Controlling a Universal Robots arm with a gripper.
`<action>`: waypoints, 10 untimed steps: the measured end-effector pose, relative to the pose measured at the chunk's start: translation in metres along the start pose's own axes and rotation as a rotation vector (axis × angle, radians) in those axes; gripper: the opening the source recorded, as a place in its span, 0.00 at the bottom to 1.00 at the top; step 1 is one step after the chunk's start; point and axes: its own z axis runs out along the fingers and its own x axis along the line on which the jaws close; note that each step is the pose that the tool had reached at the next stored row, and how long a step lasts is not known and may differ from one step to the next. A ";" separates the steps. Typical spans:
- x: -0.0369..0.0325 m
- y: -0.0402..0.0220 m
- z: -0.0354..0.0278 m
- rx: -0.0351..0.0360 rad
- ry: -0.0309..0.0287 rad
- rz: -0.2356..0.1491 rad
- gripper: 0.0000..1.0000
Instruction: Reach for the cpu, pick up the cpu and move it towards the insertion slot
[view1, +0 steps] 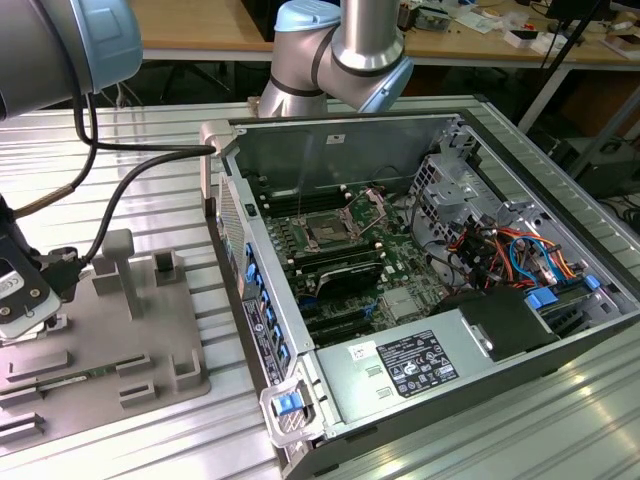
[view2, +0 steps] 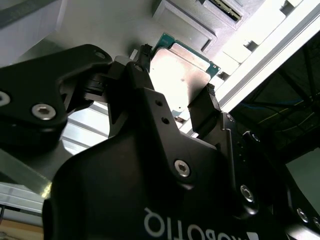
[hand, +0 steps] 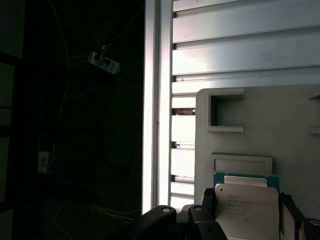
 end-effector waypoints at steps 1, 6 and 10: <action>-0.0001 0.0000 0.0000 0.0000 0.0000 0.000 0.55; 0.0000 0.0001 -0.0024 0.0000 0.0001 0.000 0.55; 0.0000 0.0002 -0.0059 -0.0001 -0.0001 0.000 0.55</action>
